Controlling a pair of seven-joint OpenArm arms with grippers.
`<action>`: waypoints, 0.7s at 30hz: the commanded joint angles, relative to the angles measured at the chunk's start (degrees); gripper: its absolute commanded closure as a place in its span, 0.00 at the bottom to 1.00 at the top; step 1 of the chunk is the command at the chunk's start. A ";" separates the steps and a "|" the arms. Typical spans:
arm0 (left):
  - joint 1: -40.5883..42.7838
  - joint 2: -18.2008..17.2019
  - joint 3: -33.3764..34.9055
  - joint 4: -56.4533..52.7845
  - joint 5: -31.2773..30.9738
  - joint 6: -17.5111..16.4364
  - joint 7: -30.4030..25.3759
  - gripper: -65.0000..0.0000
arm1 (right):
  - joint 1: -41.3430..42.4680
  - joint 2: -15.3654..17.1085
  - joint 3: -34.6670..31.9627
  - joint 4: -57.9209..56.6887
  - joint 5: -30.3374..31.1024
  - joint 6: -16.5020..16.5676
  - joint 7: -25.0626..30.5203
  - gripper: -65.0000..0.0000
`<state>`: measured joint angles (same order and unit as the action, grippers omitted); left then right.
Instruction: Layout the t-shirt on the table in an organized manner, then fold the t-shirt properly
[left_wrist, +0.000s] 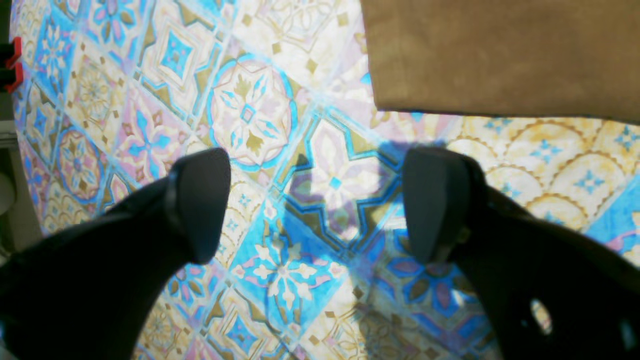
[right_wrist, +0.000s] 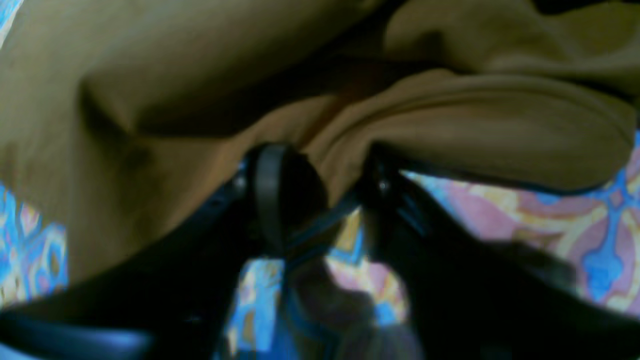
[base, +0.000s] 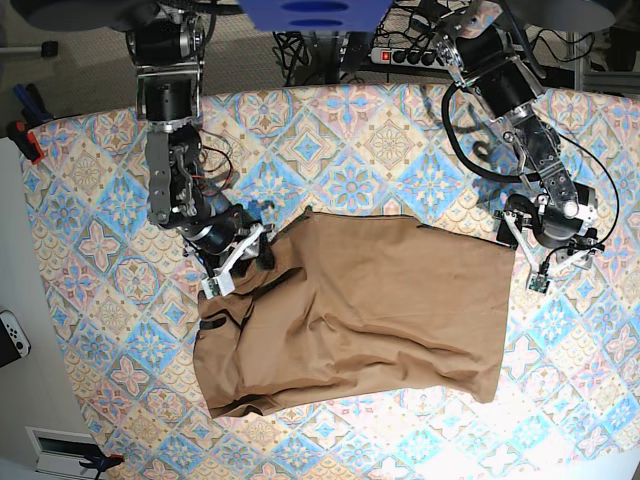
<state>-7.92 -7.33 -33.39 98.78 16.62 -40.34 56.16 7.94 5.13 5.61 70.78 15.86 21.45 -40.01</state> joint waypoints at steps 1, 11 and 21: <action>-1.00 -0.71 0.02 1.04 -0.14 0.34 -0.73 0.20 | 0.63 0.90 0.33 1.79 -1.04 -0.22 -0.56 0.50; -1.00 -0.62 0.29 1.04 -0.23 0.34 -0.73 0.20 | 0.89 3.01 0.33 3.99 -11.42 -0.13 -7.16 0.13; -1.00 -0.71 0.29 1.04 -0.05 0.34 -0.73 0.20 | 0.89 1.60 0.42 3.46 -11.24 -0.13 -0.12 0.14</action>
<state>-7.92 -7.35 -33.12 98.78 16.69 -40.34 56.18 7.90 6.83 5.91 73.69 4.21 21.43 -40.38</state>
